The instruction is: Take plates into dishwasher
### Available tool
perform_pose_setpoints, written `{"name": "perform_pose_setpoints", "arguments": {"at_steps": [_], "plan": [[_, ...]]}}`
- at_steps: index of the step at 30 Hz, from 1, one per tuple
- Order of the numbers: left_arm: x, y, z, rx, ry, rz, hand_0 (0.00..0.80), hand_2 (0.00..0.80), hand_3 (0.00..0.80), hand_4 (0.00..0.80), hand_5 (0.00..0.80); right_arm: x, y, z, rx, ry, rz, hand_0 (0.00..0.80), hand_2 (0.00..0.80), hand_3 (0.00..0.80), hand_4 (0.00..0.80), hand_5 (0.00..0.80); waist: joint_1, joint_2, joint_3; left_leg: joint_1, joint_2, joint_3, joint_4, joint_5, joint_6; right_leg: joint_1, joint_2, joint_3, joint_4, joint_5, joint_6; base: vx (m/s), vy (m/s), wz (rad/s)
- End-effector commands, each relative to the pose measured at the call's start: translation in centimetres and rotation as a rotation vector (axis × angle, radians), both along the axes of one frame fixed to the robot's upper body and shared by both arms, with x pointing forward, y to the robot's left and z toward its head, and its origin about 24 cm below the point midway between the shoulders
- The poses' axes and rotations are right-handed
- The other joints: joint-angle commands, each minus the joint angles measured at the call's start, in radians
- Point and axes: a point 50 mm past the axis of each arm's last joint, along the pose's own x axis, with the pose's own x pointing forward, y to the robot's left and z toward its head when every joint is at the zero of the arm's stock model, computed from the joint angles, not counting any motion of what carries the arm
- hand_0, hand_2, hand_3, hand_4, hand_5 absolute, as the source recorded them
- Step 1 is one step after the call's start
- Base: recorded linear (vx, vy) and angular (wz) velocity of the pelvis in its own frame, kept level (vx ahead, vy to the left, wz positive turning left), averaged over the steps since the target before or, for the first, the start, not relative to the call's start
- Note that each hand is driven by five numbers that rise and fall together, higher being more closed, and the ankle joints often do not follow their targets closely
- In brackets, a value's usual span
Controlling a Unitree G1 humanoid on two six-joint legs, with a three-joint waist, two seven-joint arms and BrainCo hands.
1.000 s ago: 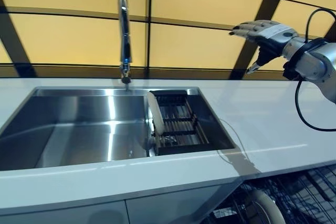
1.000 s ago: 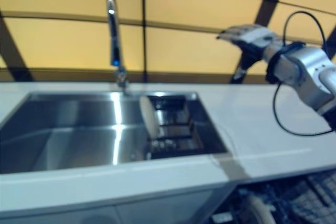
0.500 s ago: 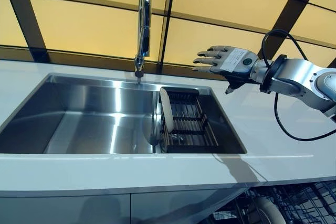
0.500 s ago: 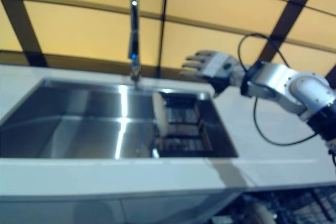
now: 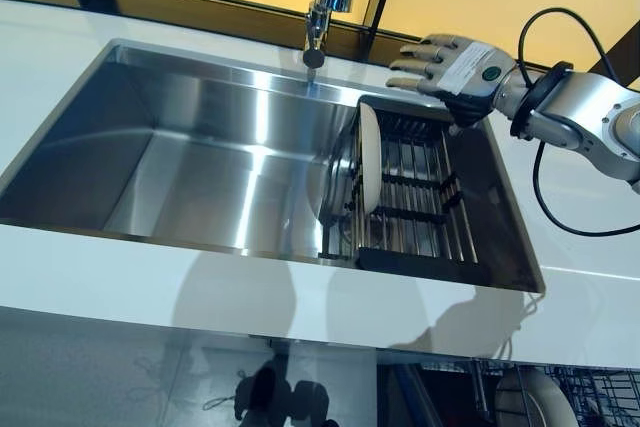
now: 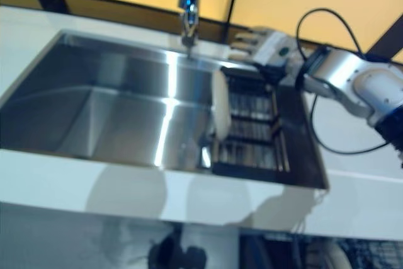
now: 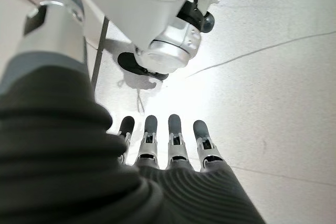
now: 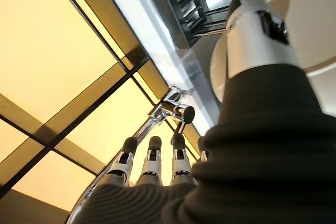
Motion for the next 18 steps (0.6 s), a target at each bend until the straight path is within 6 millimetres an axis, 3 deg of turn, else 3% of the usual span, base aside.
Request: {"name": "perform_pose_setpoints", "arguments": {"at_steps": [1,18], "plan": [[0.2,0.6,0.3,0.002,-0.023,-0.005,0.0,0.0,0.0,0.0,0.0,-0.7,-0.1,3.1,0.033,-0.125,-0.008,0.0,0.0,0.0,0.0,0.0,0.016,-0.017,-0.031,0.084,0.046,0.048,-0.003,-0.088,-0.058,-0.059,-0.068,0.028,-0.004,0.132,0.129,0.036,0.009,0.0],[0.3,0.7,0.4,-0.004,-0.034,-0.007,0.0,0.0,0.0,0.0,0.0,-0.7,1.9,3.5,0.039,-0.126,0.048,0.0,0.0,0.0,0.0,0.0,0.03,-0.025,-0.019,0.082,0.047,0.04,-0.003,-0.094,-0.059,-0.059,-0.063,0.026,-0.004,0.125,0.125,0.008,0.005,0.0]]}}
